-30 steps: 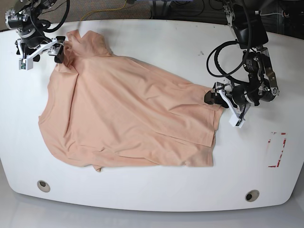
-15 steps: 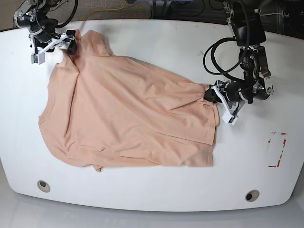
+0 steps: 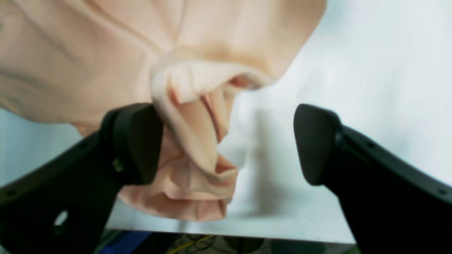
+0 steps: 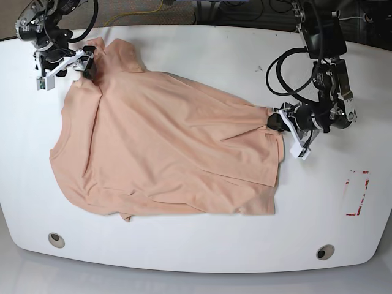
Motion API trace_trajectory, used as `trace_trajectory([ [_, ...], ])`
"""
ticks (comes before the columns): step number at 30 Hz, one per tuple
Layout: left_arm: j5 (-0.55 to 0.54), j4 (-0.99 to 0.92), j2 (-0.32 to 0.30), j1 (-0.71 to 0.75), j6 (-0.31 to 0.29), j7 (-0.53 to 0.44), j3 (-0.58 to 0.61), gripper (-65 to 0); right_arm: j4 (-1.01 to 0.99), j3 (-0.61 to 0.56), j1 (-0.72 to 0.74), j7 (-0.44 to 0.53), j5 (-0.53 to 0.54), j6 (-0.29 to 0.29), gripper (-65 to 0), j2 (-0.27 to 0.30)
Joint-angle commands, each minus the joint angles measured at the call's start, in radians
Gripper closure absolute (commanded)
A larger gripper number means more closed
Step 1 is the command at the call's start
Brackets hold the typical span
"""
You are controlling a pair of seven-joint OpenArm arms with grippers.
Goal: Layout the t-shirt on the table in an organized manner, then fold the t-shirt properly
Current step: 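Regrasp the shirt collar corner with the right gripper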
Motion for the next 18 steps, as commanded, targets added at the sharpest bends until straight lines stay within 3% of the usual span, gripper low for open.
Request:
trace_trajectory([
  [1, 0.052, 0.004, -0.027, -0.003, 0.006, 0.039, -0.005, -6.0, 0.031, 0.005, 0.013, 0.017, 0.013, 0.001, -55.5, 0.013],
  [18, 0.05, 0.003, -0.102, 0.043, 0.004, -0.003, -0.005, -4.4, -0.114, 0.055, 0.206, -0.053, 0.004, 0.001, -55.3, 0.033],
])
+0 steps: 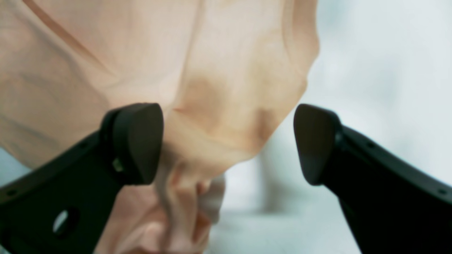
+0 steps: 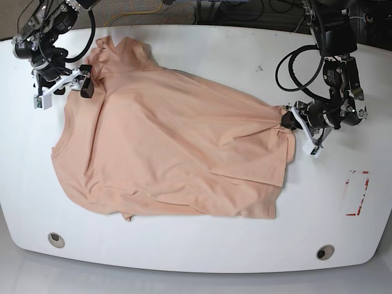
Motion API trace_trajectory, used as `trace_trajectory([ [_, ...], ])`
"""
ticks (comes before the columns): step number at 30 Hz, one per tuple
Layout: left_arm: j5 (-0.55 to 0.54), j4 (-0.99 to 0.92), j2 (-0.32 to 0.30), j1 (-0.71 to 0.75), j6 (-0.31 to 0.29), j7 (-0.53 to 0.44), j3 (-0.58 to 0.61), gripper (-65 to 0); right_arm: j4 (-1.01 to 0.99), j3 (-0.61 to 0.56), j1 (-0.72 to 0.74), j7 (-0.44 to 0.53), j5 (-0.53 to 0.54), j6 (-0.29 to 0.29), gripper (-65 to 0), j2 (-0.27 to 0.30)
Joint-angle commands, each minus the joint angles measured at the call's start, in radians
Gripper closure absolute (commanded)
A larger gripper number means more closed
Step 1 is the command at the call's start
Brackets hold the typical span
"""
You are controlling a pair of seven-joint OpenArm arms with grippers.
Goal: Layout the t-shirt on the table in an organized manner, then fold the t-shirt properly
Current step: 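Regrasp the shirt collar corner with the right gripper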
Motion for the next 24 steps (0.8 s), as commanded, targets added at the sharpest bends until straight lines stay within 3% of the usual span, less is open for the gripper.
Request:
trace_trajectory([
  [1, 0.061, 0.003, -0.023, 0.007, 0.008, 0.038, -0.002, -4.4, -0.042, 0.033, 0.033, 0.012, 0.012, 0.001, -55.3, 0.017],
  [5, 0.061, 0.003, -0.023, 0.009, 0.005, 0.038, -0.002, -4.4, -0.125, 0.039, 0.053, 0.017, 0.012, 0.001, -55.5, 0.033],
  [12, 0.066, 0.006, -0.023, 0.021, -0.071, 0.039, -0.002, -4.3, -0.217, 0.037, 0.054, 0.018, 0.012, 0.001, -55.5, 0.051],
  [24, 0.066, 0.005, -0.023, 0.021, -0.076, 0.041, -0.002, -4.3, -0.22, -0.026, 0.002, 0.012, 0.015, 0.001, -55.2, 0.002],
])
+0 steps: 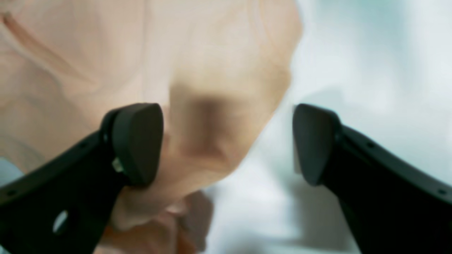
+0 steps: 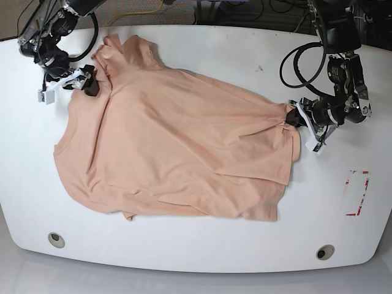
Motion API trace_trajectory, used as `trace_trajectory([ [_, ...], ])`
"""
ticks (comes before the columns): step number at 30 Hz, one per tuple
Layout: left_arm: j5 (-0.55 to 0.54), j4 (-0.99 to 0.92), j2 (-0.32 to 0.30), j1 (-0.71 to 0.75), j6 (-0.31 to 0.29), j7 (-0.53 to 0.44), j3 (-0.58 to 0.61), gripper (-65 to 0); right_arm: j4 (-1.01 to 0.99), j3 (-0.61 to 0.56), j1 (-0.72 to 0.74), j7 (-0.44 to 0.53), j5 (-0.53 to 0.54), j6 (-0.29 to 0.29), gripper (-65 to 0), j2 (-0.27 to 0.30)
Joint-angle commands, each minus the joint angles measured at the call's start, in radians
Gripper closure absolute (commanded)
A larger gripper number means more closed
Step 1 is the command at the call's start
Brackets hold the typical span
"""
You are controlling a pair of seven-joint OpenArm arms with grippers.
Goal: Layout the t-shirt on the table in an organized manner, then fold the t-shirt properly
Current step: 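Regrasp the shirt collar corner with the right gripper, then pull the shirt edges apart with both grippers to straighten it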
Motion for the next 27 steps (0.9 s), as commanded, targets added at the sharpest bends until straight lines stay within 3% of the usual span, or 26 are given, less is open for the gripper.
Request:
trace_trajectory([
  [1, 0.054, -0.001, -0.008, 0.004, 0.003, 0.054, 0.002, -4.3, 0.0, -0.02, -0.007, -0.038, -0.027, -0.008, -55.2, -0.011],
  [6, 0.054, 0.001, -0.008, 0.004, 0.003, 0.054, 0.002, -4.3, 0.0, -0.035, -0.018, -0.035, -0.027, -0.008, -55.0, -0.045],
  [13, 0.054, 0.001, -0.008, 0.003, 0.003, 0.054, 0.002, -4.3, 0.0, -0.035, -0.017, -0.035, -0.027, -0.008, -53.6, -0.047],
  [15, 0.054, 0.001, -0.008, 0.003, 0.001, 0.054, 0.002, -4.3, 0.0, -0.035, -0.017, -0.035, -0.027, -0.008, -49.1, -0.043],
  [17, 0.054, 0.001, -0.008, 0.003, 0.001, 0.053, 0.002, -4.3, 0.0, -0.035, -0.015, -0.035, -0.028, -0.008, -40.4, -0.042],
  [23, 0.053, 0.002, -0.006, 0.003, 0.003, 0.051, -0.01, -4.2, 0.001, -0.035, -0.012, -0.035, -0.028, -0.008, 0.0, -0.031],
  [27, 0.054, 0.024, -0.003, 0.003, 0.003, 0.053, -0.055, -4.2, 0.018, -0.035, -0.018, -0.041, -0.027, -0.008, -1.7, -0.024],
])
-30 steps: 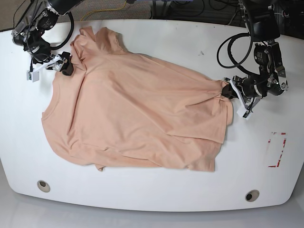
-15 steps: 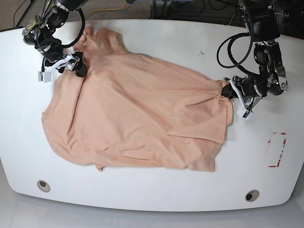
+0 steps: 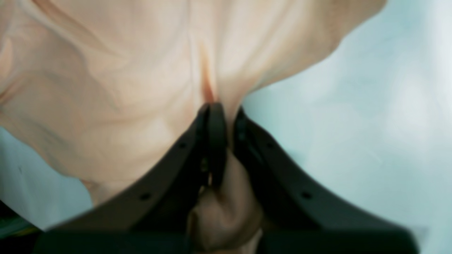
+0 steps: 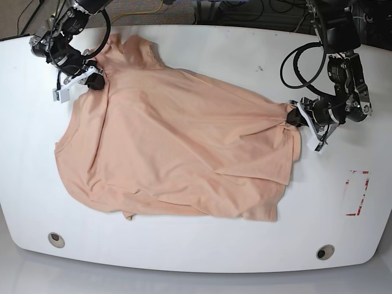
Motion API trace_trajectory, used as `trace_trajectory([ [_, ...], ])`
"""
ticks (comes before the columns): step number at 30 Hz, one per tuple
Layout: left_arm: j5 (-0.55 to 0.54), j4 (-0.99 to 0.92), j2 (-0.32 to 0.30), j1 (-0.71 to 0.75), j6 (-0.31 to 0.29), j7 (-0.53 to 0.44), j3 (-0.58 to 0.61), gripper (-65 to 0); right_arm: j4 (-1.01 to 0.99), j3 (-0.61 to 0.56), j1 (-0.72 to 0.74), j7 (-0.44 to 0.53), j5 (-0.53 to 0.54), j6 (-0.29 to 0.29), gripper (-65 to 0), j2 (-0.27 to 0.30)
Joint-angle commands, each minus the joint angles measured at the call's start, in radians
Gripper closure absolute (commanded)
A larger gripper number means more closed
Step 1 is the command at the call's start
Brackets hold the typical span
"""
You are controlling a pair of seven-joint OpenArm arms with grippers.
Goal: Layout the t-shirt on the table in an organized manner, then fold the t-shirt properly
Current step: 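Pull the shirt edges apart with both grippers to straighten it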
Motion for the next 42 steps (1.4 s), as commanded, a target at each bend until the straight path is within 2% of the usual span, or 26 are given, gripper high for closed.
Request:
trace_trajectory([
  [1, 0.051, 0.028, -0.013, 0.003, 0.006, 0.047, -0.025, -4.2, 0.051, 0.002, -0.008, -0.02, -0.024, -0.002, -1.9, 0.016],
  [3, 0.051, 0.053, -0.013, 0.004, 0.006, 0.047, -0.035, -4.2, 0.099, 0.002, -0.022, -0.02, -0.025, -0.002, 0.0, 0.016],
  [10, 0.048, 0.179, -0.013, 0.027, -0.001, 0.072, -0.041, -4.2, 0.313, 0.004, -0.08, -0.028, -0.024, -0.002, 0.0, 0.015],
  [16, -0.008, 0.334, -0.013, 0.05, -0.015, 0.115, -0.088, -4.2, 0.433, 0.006, -0.103, -0.09, -0.019, -0.002, 0.0, 0.018],
  [25, -0.129, 0.466, -0.018, 0.021, -0.021, 0.222, -0.179, -4.2, 0.436, -0.002, -0.095, -0.097, -0.022, -0.002, 0.0, 0.018],
  [28, -0.15, 0.49, -0.018, 0.001, -0.015, 0.243, -0.193, -4.2, 0.436, -0.039, -0.089, -0.097, -0.022, -0.002, 0.0, 0.022],
  [36, -0.181, 0.499, -0.014, -0.117, -0.015, 0.279, -0.203, -4.2, 0.438, -0.126, -0.009, -0.097, -0.022, -0.002, 0.0, 0.065],
  [42, -0.178, 0.495, -0.013, -0.24, -0.015, 0.279, -0.185, -4.2, 0.436, -0.168, 0.106, -0.097, -0.024, -0.002, 0.0, 0.124],
])
